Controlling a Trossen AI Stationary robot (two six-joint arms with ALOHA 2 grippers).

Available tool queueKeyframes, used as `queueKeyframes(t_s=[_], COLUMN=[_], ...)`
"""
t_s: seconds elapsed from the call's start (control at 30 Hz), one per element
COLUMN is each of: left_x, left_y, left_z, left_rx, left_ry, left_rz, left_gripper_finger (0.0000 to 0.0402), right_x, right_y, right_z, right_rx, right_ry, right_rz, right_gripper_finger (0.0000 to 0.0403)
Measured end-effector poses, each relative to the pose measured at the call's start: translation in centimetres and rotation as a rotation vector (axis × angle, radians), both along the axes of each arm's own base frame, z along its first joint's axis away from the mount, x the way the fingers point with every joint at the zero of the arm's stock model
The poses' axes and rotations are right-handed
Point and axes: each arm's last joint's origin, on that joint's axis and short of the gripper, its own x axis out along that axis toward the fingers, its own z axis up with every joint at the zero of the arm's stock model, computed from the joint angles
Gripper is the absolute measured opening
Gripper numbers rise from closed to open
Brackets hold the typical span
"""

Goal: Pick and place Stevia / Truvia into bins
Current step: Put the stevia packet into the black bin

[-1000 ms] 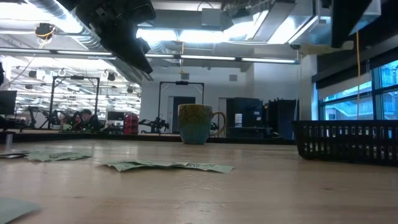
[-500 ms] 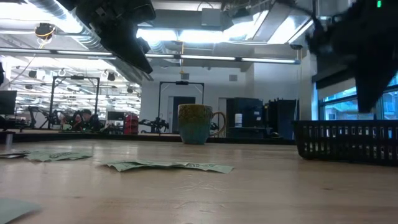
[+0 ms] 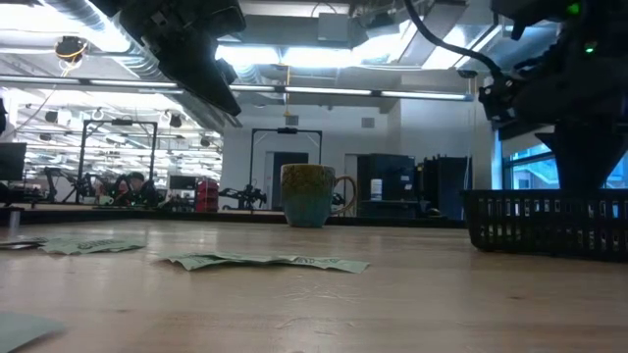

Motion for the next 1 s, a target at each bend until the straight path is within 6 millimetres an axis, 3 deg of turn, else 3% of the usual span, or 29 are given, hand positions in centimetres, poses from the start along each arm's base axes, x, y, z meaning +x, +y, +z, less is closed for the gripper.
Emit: queueKeyframes(t_s=[0.23,0.43,0.57,0.73,0.83,1.0], left_x=[0.0,0.0,0.0,0.0,0.0,0.0], left_y=[0.0,0.0,0.0,0.0,0.0,0.0], left_z=[0.0,0.0,0.0,0.0,0.0,0.0], left_rx=[0.000,0.000,0.000,0.000,-0.001,-0.001], left_ry=[0.000,0.000,0.000,-0.004,-0.004,-0.007], left_rz=[0.000,0.000,0.000,0.000,-0.001,0.000], left_gripper_finger=[0.0038,0.0041,0.0042,0.0038,0.0039,0.0042], right_x=[0.1,0.9,2.7,6.0,7.6,10.4], right_y=[0.2,0.6,1.4,3.0,3.5,4.1], right_z=[0.4,3.0,5.0,6.5,6.1,3.7], right_rx=[0.038,0.041,0.069,0.109,0.064,-0.006], right_ry=[0.019,0.022,-0.123,-0.414,-0.474,-0.401], right_rz=[-0.004,-0.025,0.067,0.364,0.444,0.553], right_gripper_finger=[0.0063,0.0104,0.0108,0.0106,0.0106,0.0106])
